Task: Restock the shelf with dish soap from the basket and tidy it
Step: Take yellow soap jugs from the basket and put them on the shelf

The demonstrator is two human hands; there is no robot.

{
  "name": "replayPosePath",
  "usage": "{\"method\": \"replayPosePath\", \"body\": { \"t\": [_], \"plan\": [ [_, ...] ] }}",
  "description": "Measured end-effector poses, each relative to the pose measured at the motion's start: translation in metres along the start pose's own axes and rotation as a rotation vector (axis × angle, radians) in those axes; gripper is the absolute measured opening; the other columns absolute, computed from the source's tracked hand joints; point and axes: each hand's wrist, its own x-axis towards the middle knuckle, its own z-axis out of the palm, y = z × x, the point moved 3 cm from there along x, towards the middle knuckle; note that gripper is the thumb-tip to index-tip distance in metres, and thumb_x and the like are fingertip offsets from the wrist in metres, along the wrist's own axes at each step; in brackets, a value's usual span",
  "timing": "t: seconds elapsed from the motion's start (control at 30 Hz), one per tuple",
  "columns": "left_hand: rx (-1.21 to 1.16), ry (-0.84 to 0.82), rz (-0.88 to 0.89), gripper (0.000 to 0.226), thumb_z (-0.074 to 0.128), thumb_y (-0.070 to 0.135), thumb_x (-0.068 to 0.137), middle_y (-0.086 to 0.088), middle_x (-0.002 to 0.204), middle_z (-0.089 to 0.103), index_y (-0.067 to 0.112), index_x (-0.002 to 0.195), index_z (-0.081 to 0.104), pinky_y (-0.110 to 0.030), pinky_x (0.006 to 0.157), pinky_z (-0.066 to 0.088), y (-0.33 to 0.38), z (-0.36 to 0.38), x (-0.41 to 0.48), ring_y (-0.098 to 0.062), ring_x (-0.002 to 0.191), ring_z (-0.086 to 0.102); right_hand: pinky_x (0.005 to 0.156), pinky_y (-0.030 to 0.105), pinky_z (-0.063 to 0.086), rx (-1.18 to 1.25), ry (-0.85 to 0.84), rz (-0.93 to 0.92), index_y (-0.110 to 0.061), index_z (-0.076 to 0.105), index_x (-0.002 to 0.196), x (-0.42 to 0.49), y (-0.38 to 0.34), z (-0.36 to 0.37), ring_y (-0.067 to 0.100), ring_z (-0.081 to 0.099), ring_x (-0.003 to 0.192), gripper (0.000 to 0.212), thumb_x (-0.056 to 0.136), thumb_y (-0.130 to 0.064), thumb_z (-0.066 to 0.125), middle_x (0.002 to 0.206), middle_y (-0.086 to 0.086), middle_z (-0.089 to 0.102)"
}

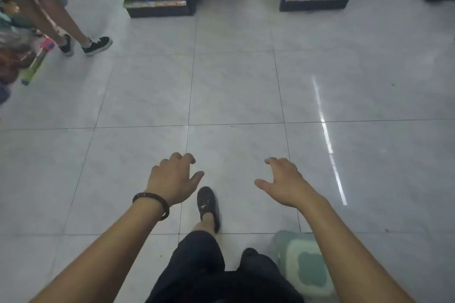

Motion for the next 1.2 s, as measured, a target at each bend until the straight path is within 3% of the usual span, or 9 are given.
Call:
{"method": "replayPosePath", "body": {
  "t": [0.33, 0.5, 0.83, 1.2],
  "plan": [
    [-0.007, -0.021, 0.076, 0.052, 0.046, 0.062, 0.099, -0.001, 0.139, 0.058, 0.029, 0.139, 0.052, -0.044, 0.097, 0.046, -0.020, -0.076, 0.186, -0.030, 0.117, 0.061, 0.125, 0.046, 0.032, -0.129, -0.030, -0.012, -0.021, 0.028, 0.165, 0.162, -0.098, -0.094, 0.028, 0.028, 0.155, 0.079, 0.102, -0.058, 0.058, 0.166, 0.006, 0.032],
    [-0.002, -0.008, 0.134, 0.052, 0.046, 0.061, 0.099, -0.002, 0.136, 0.059, 0.028, 0.137, 0.053, -0.043, 0.095, 0.046, -0.019, -0.132, 0.276, -0.031, 0.115, 0.061, 0.124, 0.046, 0.033, -0.125, 0.034, -0.031, -0.022, 0.031, 0.165, 0.240, -0.139, -0.157, 0.028, 0.031, 0.154, 0.078, 0.101, -0.057, 0.060, 0.164, 0.006, 0.036],
    [0.037, 0.005, 0.129, 0.052, 0.047, 0.062, 0.100, 0.000, 0.135, 0.059, 0.029, 0.139, 0.052, -0.043, 0.097, 0.047, -0.003, -0.220, 0.463, -0.030, 0.115, 0.061, 0.121, 0.046, 0.038, -0.091, 0.002, -0.017, -0.023, 0.030, 0.165, 0.402, -0.150, -0.258, 0.029, 0.035, 0.150, 0.080, 0.100, -0.056, 0.062, 0.161, 0.007, 0.039],
    [0.044, 0.042, 0.033, 0.052, 0.047, 0.063, 0.099, 0.000, 0.135, 0.060, 0.029, 0.138, 0.053, -0.043, 0.096, 0.049, 0.059, -0.341, 0.670, -0.030, 0.115, 0.062, 0.121, 0.046, 0.037, -0.155, -0.004, -0.080, -0.021, 0.029, 0.165, 0.602, -0.168, -0.446, 0.030, 0.035, 0.150, 0.076, 0.103, -0.057, 0.056, 0.162, 0.009, 0.038]
  ]
}}
